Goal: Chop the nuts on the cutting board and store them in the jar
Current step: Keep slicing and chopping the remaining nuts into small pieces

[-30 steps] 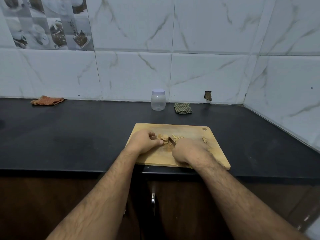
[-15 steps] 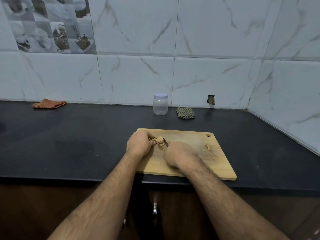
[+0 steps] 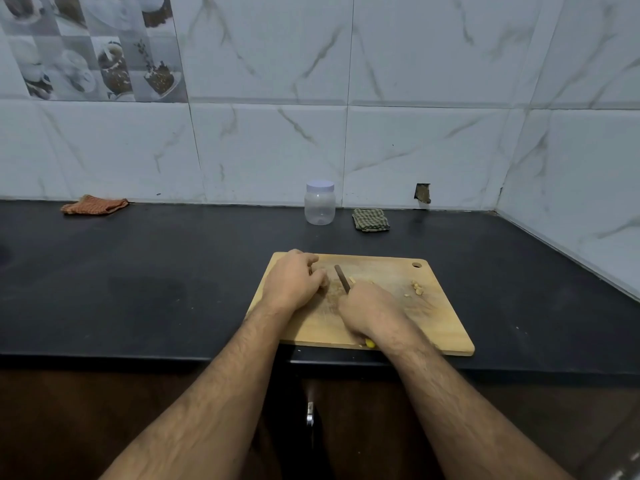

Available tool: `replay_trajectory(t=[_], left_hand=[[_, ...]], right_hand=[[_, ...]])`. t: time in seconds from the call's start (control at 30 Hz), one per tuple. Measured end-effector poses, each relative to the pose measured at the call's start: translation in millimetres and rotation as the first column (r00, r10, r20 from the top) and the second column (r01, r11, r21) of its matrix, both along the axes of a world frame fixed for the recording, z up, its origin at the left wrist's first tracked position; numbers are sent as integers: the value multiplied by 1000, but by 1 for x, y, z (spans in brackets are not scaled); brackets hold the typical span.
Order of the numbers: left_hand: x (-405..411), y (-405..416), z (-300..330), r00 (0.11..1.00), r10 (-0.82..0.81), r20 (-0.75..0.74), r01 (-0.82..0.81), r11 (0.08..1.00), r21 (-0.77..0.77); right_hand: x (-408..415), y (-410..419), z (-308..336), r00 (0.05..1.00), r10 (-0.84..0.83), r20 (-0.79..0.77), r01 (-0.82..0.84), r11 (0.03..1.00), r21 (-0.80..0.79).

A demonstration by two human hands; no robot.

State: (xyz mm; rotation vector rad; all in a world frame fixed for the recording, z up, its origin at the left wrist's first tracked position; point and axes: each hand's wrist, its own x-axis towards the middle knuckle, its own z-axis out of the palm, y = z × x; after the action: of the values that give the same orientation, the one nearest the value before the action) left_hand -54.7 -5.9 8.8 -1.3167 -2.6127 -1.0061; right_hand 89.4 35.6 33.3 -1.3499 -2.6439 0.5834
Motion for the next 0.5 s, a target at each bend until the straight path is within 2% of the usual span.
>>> replay_trajectory(t=[0.13, 0.2, 0.37, 0.5], left_hand=[[2, 7, 3, 996, 10, -91, -20, 993, -115], [2, 8, 5, 997, 21, -80, -32, 990, -134], [2, 6, 8, 1000, 19, -9, -20, 993, -114], [2, 5, 5, 999, 32, -14, -33, 998, -49]], right_hand=[[8, 3, 1, 1000, 3, -9, -3, 998, -55], [10, 4, 1, 999, 5, -34, -8, 997, -76], [19, 7, -2, 985, 8, -174, -33, 990, -140], [22, 6, -3, 980, 8, -197, -33, 992, -122]])
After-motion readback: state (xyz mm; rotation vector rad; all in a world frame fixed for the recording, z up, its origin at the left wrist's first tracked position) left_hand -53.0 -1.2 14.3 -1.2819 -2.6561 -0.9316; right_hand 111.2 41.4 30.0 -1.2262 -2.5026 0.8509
